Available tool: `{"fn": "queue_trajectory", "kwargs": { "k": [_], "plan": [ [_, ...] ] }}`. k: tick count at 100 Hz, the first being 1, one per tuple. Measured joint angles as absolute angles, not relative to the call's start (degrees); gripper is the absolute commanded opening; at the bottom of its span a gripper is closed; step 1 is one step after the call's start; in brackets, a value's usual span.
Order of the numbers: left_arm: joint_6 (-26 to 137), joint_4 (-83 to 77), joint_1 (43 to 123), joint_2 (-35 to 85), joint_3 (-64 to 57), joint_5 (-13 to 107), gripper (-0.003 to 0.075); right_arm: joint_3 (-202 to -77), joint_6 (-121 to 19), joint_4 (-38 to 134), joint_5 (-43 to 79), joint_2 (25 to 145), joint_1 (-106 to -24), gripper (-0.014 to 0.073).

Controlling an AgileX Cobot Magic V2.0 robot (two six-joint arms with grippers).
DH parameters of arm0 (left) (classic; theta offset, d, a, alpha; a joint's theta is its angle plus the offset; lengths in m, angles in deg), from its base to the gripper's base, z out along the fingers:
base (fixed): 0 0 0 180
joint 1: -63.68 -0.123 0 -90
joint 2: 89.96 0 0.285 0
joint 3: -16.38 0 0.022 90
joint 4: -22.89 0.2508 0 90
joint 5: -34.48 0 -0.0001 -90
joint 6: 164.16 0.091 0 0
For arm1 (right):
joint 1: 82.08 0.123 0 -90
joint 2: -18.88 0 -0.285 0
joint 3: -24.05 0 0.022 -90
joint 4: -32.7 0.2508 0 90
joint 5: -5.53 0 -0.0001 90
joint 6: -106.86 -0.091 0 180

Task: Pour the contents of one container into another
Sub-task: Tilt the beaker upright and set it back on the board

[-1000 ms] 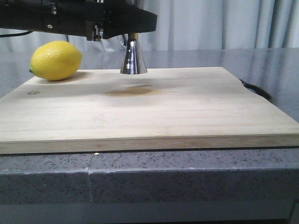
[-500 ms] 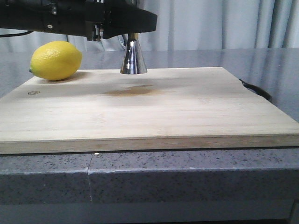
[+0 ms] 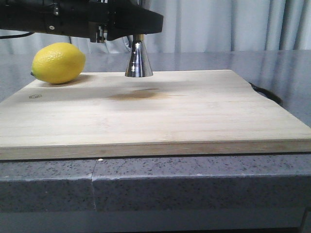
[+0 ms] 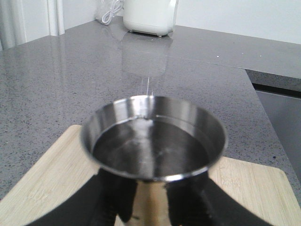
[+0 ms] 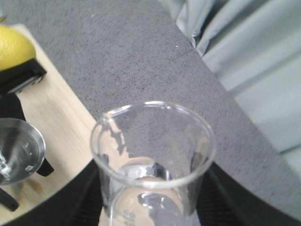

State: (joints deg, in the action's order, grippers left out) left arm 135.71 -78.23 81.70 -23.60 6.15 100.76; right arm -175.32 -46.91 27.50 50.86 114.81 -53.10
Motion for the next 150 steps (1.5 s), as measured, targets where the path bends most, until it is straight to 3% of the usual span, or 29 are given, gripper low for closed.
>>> {"fn": "queue_trajectory", "kwargs": {
  "k": [24, 72, 120, 150],
  "plan": [
    [135.7, -78.2, 81.7, -23.6, 6.1, 100.8, 0.0220, -160.2, -48.3, 38.9, 42.1, 106.6, -60.9, 0.0294],
    [135.7, -78.2, 81.7, -23.6, 6.1, 100.8, 0.0220, -122.6, -48.5, 56.6, 0.7, 99.5, -62.0, 0.0294],
    [135.7, -78.2, 81.7, -23.6, 6.1, 100.8, 0.0220, -119.3, -55.4, 57.7, -19.8, 113.6, -55.3, 0.0294],
    [135.7, -78.2, 81.7, -23.6, 6.1, 100.8, 0.0220, -119.3, -55.6, 56.2, -25.7, 118.6, -53.3, 0.0301]
  ]
}}
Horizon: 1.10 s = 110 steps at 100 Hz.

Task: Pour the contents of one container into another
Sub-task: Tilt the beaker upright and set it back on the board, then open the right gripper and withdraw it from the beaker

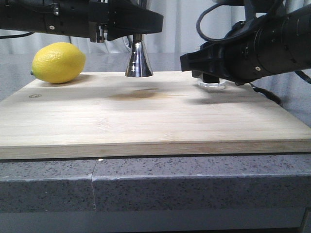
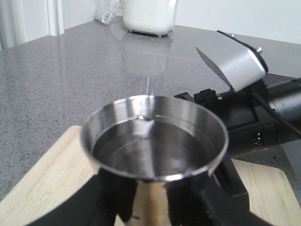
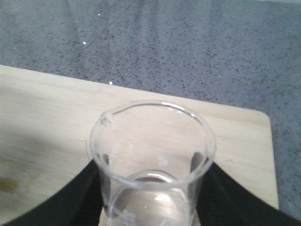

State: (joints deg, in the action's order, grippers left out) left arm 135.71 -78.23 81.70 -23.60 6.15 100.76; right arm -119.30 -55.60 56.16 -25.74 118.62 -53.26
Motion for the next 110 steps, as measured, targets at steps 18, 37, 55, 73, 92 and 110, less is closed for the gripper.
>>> {"fn": "queue_trajectory", "kwargs": {
  "k": [18, 37, 55, 73, 92, 110],
  "plan": [
    [135.7, -78.2, 81.7, -23.6, 6.1, 100.8, 0.0220, -119.3, -55.7, 54.7, -25.9, 118.6, -53.3, 0.0465],
    [135.7, -78.2, 81.7, -23.6, 6.1, 100.8, 0.0220, -119.3, -55.8, 54.5, -23.3, 118.0, -53.3, 0.0589],
    [135.7, -78.2, 81.7, -23.6, 6.1, 100.8, 0.0220, -119.3, -55.9, 54.2, -11.7, 111.3, -53.3, 0.0588],
    [135.7, -78.2, 81.7, -23.6, 6.1, 100.8, 0.0220, -119.3, -55.2, 53.9, 2.4, 103.3, -55.1, 0.0588],
    [135.7, -78.2, 81.7, -23.6, 6.1, 100.8, 0.0220, -119.3, -54.5, 52.3, 16.6, 95.7, -59.8, 0.0587],
    [135.7, -78.2, 81.7, -23.6, 6.1, 100.8, 0.0220, -119.3, -54.5, 51.2, 29.1, 88.6, -64.8, 0.0585]
  ]
}}
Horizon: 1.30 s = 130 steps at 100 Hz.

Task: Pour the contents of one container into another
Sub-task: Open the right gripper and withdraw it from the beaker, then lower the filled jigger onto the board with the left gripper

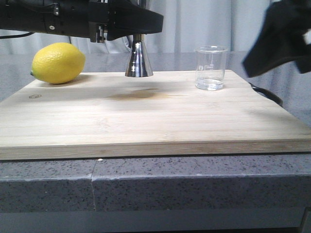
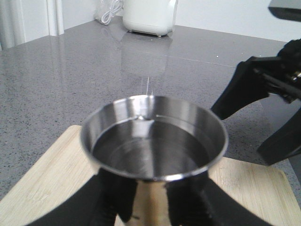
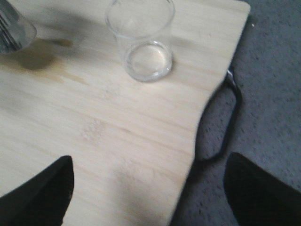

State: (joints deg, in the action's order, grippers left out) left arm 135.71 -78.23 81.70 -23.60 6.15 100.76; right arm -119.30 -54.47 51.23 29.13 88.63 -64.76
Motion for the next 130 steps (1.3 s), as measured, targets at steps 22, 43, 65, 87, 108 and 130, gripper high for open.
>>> {"fn": "queue_trajectory", "kwargs": {
  "k": [22, 43, 65, 87, 108, 130],
  "plan": [
    [135.7, -78.2, 81.7, -23.6, 6.1, 100.8, 0.0220, -119.3, -64.1, 41.2, 42.7, 80.6, -71.2, 0.0585],
    [135.7, -78.2, 81.7, -23.6, 6.1, 100.8, 0.0220, -119.3, -71.5, 32.7, 48.7, 72.2, -73.1, 0.0585],
    [135.7, -78.2, 81.7, -23.6, 6.1, 100.8, 0.0220, -119.3, -73.1, 32.7, 49.4, 65.2, -73.1, 0.0585],
    [135.7, -78.2, 81.7, -23.6, 6.1, 100.8, 0.0220, -119.3, -73.1, 32.7, 49.7, 62.9, -73.1, 0.0585],
    [135.7, -78.2, 81.7, -23.6, 6.1, 100.8, 0.0220, -119.3, -73.1, 32.4, 49.8, 62.9, -73.1, 0.0585],
    [135.7, -78.2, 81.7, -23.6, 6.1, 100.8, 0.0220, -119.3, -73.1, 32.4, 49.8, 62.9, -73.1, 0.0585]
  ]
}}
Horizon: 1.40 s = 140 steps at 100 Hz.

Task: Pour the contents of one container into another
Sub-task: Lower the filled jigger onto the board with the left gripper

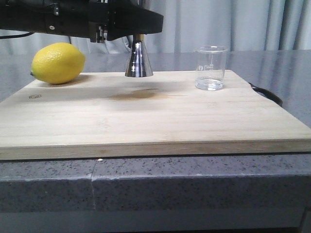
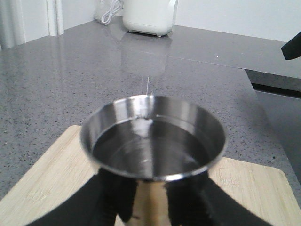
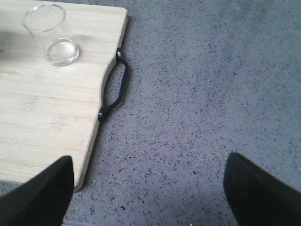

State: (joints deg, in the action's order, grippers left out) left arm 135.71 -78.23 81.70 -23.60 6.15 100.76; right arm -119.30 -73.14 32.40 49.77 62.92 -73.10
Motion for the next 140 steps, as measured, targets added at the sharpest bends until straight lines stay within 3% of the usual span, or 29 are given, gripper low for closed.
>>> {"fn": "queue_trajectory", "kwargs": {
  "k": [140],
  "plan": [
    [146.2, -78.2, 81.7, -24.3, 2.4, 100.7, 0.0221, -119.3, -73.1, 32.4, 48.5, 62.9, -73.1, 0.0585]
  ]
}}
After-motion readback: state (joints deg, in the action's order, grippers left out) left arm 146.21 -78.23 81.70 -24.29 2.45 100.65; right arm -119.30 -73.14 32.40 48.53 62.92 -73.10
